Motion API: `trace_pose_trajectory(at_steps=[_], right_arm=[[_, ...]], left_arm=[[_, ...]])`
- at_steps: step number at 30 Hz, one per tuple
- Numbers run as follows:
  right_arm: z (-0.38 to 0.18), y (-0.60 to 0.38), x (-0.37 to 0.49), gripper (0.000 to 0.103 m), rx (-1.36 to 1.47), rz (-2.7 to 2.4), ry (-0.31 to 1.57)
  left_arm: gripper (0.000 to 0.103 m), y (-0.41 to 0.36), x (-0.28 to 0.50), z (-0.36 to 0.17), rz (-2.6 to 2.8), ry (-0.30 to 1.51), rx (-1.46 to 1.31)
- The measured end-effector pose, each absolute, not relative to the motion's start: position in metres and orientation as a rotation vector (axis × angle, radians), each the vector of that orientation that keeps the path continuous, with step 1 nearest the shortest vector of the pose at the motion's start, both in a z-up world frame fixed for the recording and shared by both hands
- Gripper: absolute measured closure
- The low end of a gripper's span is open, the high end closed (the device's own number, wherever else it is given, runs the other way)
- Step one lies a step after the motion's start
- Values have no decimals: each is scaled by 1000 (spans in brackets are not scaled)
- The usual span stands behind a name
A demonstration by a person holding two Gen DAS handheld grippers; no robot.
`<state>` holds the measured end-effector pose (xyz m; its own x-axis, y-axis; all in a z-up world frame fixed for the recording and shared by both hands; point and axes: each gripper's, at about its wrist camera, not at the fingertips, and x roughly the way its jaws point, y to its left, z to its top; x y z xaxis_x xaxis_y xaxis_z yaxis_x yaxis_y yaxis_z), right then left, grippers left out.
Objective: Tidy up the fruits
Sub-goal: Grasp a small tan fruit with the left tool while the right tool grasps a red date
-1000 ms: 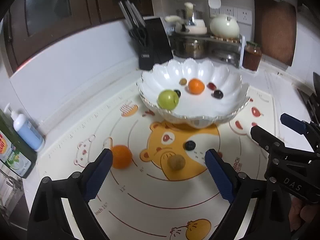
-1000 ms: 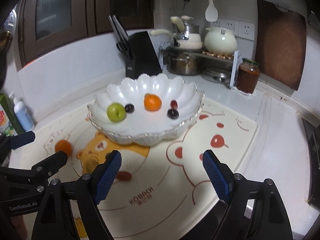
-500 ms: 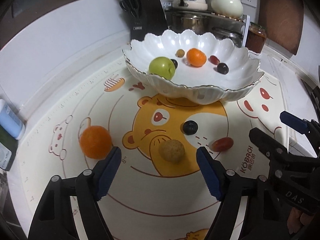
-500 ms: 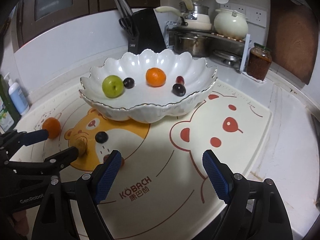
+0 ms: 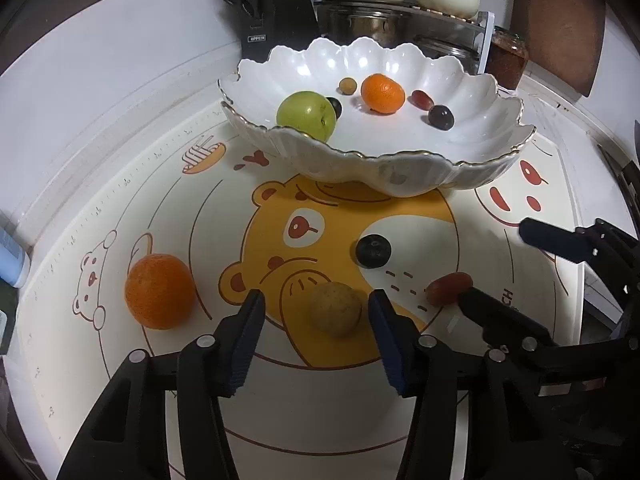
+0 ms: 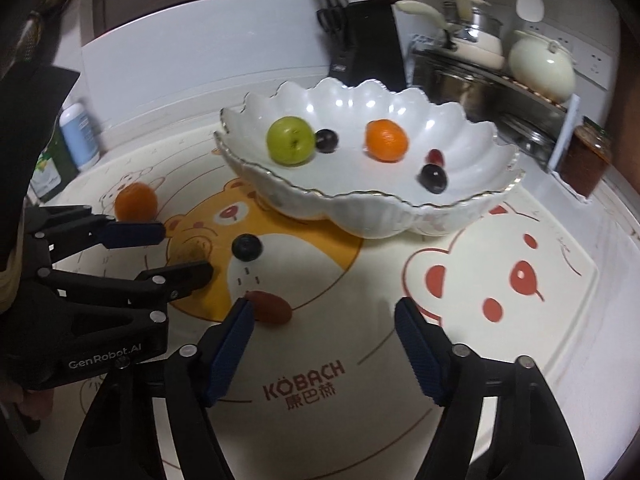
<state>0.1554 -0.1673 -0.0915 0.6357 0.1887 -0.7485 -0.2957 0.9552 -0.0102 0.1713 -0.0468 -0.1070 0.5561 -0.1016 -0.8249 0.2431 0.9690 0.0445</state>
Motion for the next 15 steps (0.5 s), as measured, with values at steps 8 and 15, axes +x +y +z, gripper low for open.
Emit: trace_pose_trajectory(at_steps=[8,15], right_arm=[[-100,-164,164,44,-101,351,865],[-103,-158,162,59,-107,414,869]], left_arm=[[66,-46,173,-112,-219,970,140],[77,-49,170,-112,-249,967,132]])
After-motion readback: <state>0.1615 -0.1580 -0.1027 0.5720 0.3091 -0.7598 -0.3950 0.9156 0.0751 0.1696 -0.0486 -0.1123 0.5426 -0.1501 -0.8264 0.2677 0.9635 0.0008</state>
